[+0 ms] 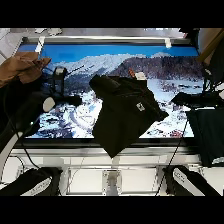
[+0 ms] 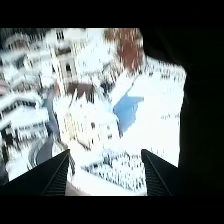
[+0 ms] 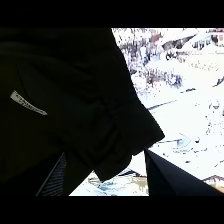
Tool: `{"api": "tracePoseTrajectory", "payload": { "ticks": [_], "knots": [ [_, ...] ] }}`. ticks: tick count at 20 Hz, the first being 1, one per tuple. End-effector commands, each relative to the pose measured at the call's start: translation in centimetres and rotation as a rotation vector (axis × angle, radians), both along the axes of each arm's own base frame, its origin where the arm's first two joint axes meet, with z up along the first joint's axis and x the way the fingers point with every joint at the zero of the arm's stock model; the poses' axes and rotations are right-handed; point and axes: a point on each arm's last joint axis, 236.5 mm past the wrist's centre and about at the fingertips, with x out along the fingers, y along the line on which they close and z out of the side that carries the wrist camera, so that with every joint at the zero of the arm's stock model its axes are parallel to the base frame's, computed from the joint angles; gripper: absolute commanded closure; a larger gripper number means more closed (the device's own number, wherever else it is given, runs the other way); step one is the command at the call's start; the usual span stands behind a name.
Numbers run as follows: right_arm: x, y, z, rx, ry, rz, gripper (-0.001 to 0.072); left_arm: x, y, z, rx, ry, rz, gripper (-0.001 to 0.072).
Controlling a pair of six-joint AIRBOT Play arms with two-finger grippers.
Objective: Fold the clothes and pants, and hang the long-sleeved shirts on hangers.
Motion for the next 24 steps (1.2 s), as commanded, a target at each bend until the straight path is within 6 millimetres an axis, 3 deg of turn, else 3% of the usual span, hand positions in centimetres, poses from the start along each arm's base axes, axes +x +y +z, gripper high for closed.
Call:
{"api": "tracePoseTrajectory", "payload": {
  "ticks": [1,2,4,6,8,10,15,18,19,20,21,23,24],
  "knots": [
    [0.5,0.0,0.8,0.002,-0.03,-0.006,0.0173,6.6,-1.1,3.0,0.138,-0.098,-0.117,0.0223],
    [0.5,0.0,0.8,0.002,-0.029,-0.006,0.0173,8.0,-1.9,2.2,0.182,-0.039,-0.171,0.0216],
    [0.5,-0.1,0.8,-0.002,-0.027,-0.006,0.0173,9.9,-4.1,-0.1,0.208,0.1,-0.273,0.0048],
    [0.4,-0.2,0.7,-0.007,-0.025,-0.006,0.0173,12.3,-5.5,-1.5,0.22,0.143,-0.317,-0.0005],
    [0.5,-0.2,0.7,-0.009,-0.028,-0.007,0.0173,14.5,-7.6,-1.8,0.166,0.108,-0.344,-0.0004],
    [0.8,-0.4,0.8,-0.012,-0.04,-0.012,0.0173,15.6,-8.4,-3.1,0.162,0.112,-0.367,-0.0004],
    [2.0,-1.0,0.7,-0.023,-0.073,-0.036,0.0174,14.5,-12.0,-7.0,0.069,0.174,-0.495,-0.0003],
    [2.1,-1.0,-0.3,-0.013,-0.044,-0.036,0.0174,15.9,-12.5,-7.2,0.06,0.12,-0.48,0.0013],
    [2.1,-1.0,-0.7,-0.009,-0.029,-0.033,0.0174,16.4,-12.6,-6.7,0.054,0.093,-0.469,0.0175],
    [2.0,-0.9,-1.1,-0.005,-0.017,-0.031,0.0175,16.9,-12.7,-5.8,0.049,0.06,-0.461,0.0575],
    [2.0,-1.0,-1.4,-0.003,-0.008,-0.031,0.0174,17.5,-12.4,-4.6,0.048,0.022,-0.45,0.0703],
    [2.0,-1.1,-1.8,-0.008,0.003,-0.031,0.0175,18.3,-10.2,-1.9,0.049,-0.013,-0.366,0.0702],
    [2.0,-1.2,-1.9,-0.01,0.008,-0.029,0.0175,18.6,-7.9,-0.8,0.06,-0.005,-0.275,0.0702]
  ]
}}
